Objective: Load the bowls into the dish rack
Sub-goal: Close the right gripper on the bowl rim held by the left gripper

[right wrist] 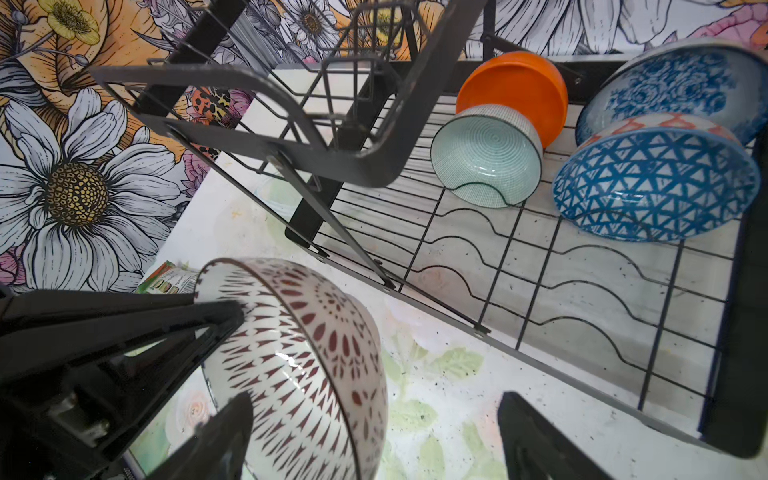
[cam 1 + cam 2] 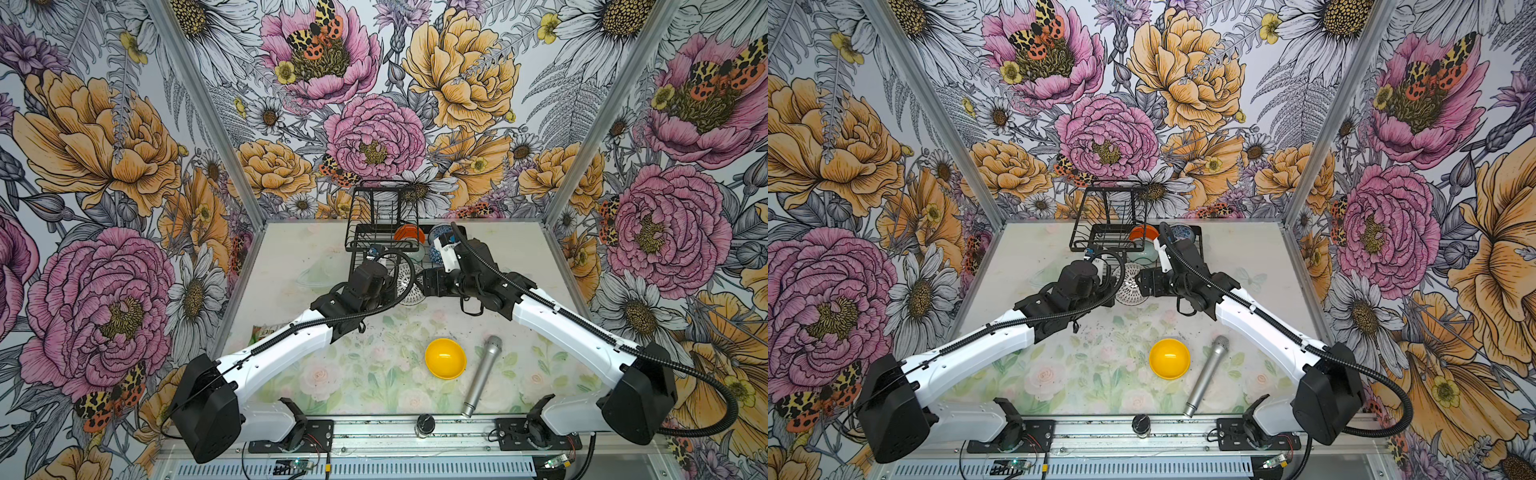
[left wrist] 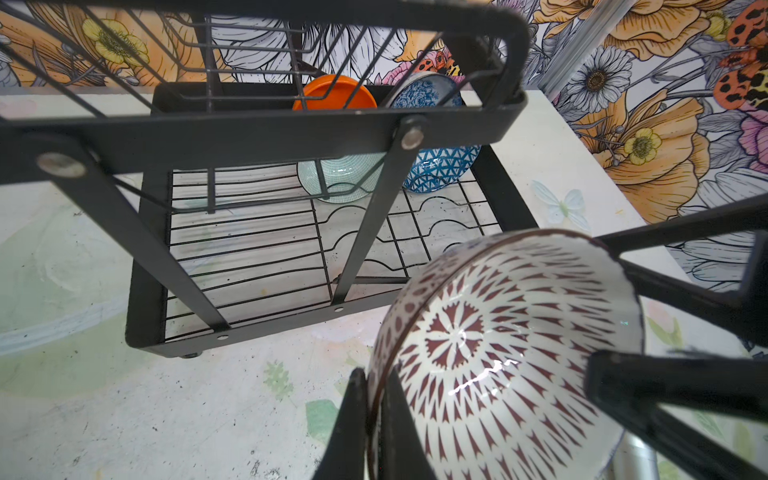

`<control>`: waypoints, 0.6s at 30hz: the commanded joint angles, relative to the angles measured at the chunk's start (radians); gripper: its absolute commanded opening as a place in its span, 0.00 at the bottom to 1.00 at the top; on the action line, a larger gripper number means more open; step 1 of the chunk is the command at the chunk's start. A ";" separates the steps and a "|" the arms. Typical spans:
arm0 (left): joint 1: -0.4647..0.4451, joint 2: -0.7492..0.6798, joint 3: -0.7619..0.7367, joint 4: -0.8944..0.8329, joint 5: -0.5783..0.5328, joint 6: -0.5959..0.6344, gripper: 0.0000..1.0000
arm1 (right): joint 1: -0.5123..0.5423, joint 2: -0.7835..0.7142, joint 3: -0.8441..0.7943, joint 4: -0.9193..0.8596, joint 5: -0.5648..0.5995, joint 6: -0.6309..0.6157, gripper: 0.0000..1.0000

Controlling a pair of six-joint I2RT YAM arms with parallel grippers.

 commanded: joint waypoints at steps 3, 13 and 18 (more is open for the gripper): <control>0.007 -0.011 0.024 0.095 0.028 -0.005 0.00 | 0.013 0.026 0.015 0.028 0.040 0.040 0.86; 0.007 0.006 0.038 0.106 0.072 -0.002 0.00 | 0.021 0.074 0.025 0.054 0.045 0.083 0.52; 0.007 0.007 0.039 0.109 0.078 0.000 0.00 | 0.023 0.082 0.029 0.057 0.043 0.083 0.38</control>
